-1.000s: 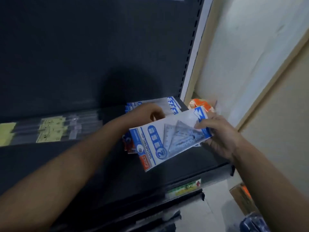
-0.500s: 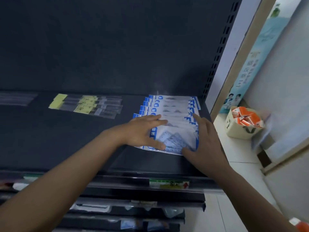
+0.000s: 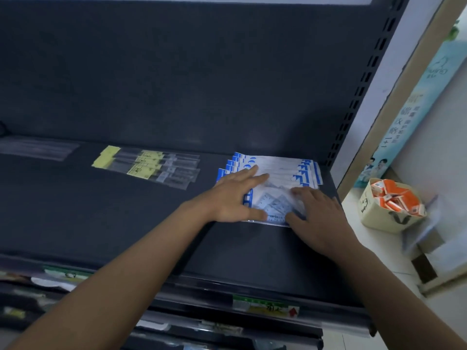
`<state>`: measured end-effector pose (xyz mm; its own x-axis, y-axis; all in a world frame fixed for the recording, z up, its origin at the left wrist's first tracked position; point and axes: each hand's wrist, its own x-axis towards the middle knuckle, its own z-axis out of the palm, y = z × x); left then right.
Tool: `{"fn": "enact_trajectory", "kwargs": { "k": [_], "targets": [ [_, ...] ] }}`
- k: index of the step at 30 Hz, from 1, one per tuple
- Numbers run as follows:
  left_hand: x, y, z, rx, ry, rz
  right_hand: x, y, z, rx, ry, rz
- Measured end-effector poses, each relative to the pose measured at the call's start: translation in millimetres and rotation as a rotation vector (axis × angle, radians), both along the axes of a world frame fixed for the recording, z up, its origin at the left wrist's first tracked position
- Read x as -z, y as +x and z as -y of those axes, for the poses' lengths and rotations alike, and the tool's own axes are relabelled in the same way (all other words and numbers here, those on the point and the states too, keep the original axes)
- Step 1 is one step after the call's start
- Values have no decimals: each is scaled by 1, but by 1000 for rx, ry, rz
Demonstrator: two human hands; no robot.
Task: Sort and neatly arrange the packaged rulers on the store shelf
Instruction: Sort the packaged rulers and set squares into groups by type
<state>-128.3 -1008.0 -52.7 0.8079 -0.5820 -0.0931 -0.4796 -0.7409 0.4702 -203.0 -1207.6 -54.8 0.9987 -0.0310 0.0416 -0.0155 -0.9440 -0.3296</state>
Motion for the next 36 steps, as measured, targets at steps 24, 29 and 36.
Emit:
{"fn": "enact_trajectory", "kwargs": {
  "k": [24,29,36],
  "targets": [
    [-63,-128,-568,-700,269,364,-53,3,-552,-606,233,209],
    [-57,-97,-665,-764,296,322,-49,48,-639,-652,216,79],
    [-32,0,-772,-818,376,266,-29,147,-749,-761,107,-16]
  ]
}}
